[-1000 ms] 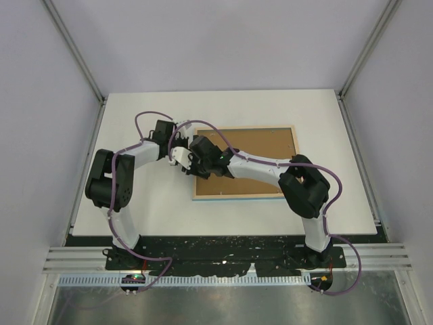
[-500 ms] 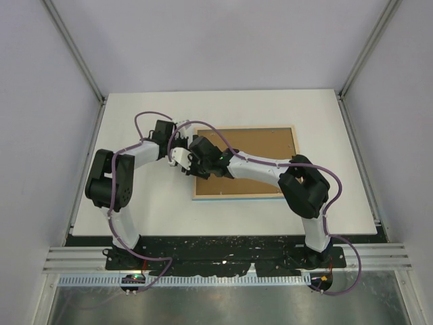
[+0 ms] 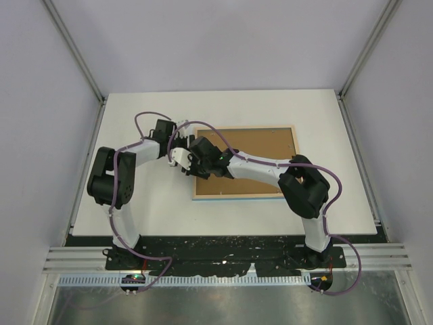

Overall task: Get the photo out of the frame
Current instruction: Release the photo frame item from the photo frame.

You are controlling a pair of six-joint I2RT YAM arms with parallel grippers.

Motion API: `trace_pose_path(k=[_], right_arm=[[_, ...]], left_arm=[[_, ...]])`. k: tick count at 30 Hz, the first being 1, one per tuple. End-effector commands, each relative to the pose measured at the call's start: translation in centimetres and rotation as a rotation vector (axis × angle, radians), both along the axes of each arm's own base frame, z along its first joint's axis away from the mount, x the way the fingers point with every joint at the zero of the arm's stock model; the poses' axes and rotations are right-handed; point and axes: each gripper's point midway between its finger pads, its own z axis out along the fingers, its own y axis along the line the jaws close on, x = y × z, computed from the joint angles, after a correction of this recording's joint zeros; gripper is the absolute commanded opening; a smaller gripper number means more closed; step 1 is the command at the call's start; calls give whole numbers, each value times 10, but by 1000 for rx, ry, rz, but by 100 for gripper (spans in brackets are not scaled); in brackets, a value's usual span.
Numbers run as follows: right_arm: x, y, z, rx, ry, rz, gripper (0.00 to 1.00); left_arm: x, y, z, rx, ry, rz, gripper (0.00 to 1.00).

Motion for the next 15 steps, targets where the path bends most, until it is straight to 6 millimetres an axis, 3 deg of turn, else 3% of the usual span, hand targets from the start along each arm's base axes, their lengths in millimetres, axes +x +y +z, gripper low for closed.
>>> trace_pose_path(k=[1,5,11,15], right_arm=[[5,7,12,25,-39,4,8],[5,7,14,29,-43,5,8],[4,7,14,27,-42,4,8],[4,7,15,28,-43,5,8]], left_arm=[[6,2,-9,38,43,12,61],[6,3,-11,66,39,18,56],[6,4,-15,87,52,19,34],[7,4,-15,91,54,20,25]])
